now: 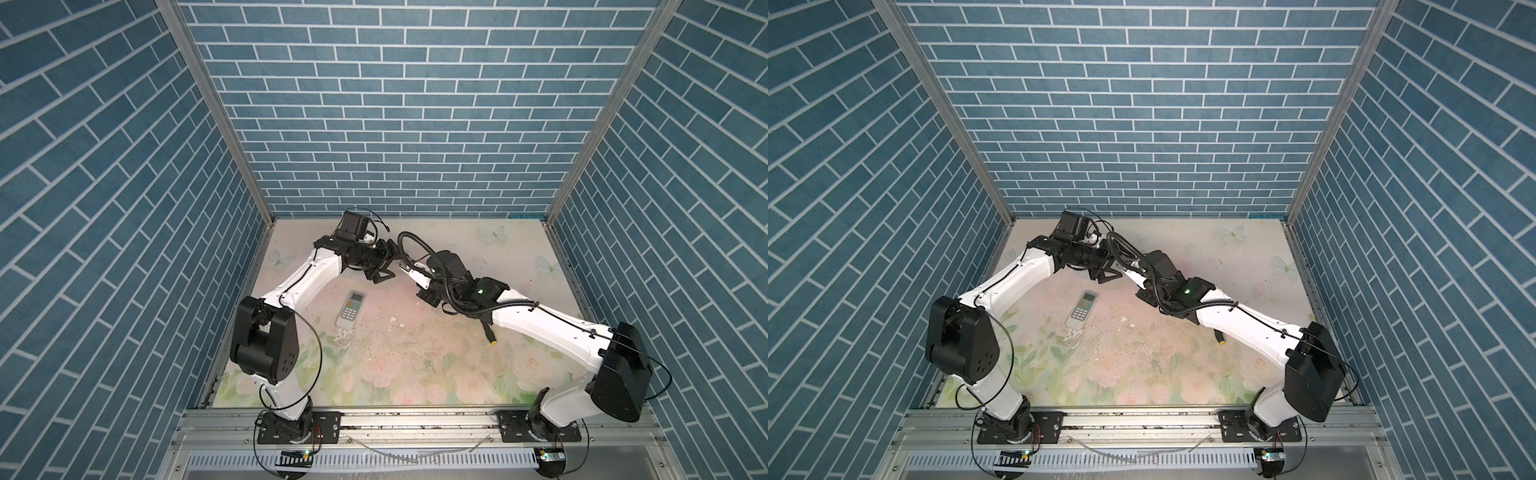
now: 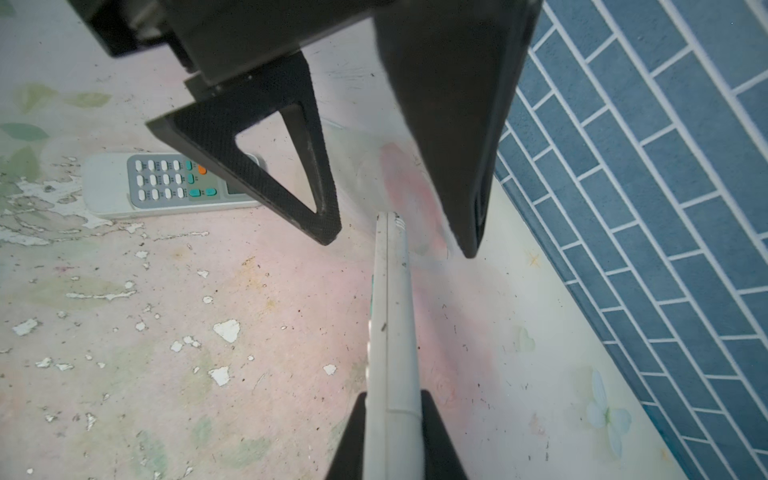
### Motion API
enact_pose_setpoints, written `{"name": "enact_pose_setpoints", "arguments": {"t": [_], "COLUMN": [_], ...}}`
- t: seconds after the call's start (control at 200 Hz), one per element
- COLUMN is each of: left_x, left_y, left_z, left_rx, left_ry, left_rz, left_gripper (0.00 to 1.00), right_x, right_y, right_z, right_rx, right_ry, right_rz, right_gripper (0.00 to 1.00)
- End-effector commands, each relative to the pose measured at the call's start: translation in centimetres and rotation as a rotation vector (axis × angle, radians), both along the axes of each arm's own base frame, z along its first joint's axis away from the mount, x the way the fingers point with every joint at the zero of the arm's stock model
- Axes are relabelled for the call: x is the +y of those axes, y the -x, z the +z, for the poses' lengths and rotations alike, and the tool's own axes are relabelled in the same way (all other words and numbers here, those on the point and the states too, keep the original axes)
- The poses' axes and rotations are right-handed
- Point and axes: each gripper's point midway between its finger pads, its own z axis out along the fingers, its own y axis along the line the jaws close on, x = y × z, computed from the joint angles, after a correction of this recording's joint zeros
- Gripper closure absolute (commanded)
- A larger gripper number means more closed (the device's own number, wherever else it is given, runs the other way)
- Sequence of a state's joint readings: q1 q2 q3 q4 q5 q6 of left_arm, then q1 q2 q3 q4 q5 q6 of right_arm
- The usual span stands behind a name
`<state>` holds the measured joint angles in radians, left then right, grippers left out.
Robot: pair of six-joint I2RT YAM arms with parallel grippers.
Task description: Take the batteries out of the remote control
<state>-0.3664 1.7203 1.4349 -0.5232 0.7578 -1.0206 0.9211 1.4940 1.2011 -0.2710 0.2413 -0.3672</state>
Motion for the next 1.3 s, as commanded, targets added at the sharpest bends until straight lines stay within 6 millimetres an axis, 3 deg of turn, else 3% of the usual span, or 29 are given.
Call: {"name": "enact_pose_setpoints", "arguments": {"t": [0.0,0.18,0.795,1.295], "left_x": [-0.5,-1.1,-2.6,-3.1], "left_y": [0.5,0.3,-0.9,-1.9], "left_z": [-1.5,-2.6,-3.5,-2.6], "left_rx": [0.078,0.112,0.133,0.109], "left_ry": [-0.011,-0.004,0.019,0.046], "left_rz": [-0.01,-0.01,0.013,0.024], "left_gripper": [0.27,0.36,0.62,0.89], "right_x": [0.4,1.3,3.2,3.2], "right_y": [-0.7,-0.5,-0.3,-0.2], "right_z": [1.9,1.8,2.2,2.5], "right_rx": [-0.081,-0.107,-0.131,-0.147], "right_ry": [0.033,0.064,0.065,0.069], "right_rz": [0.003,0.02,0.043,0.034], "right_gripper": [1.0,1.0,1.0,0.98]}}
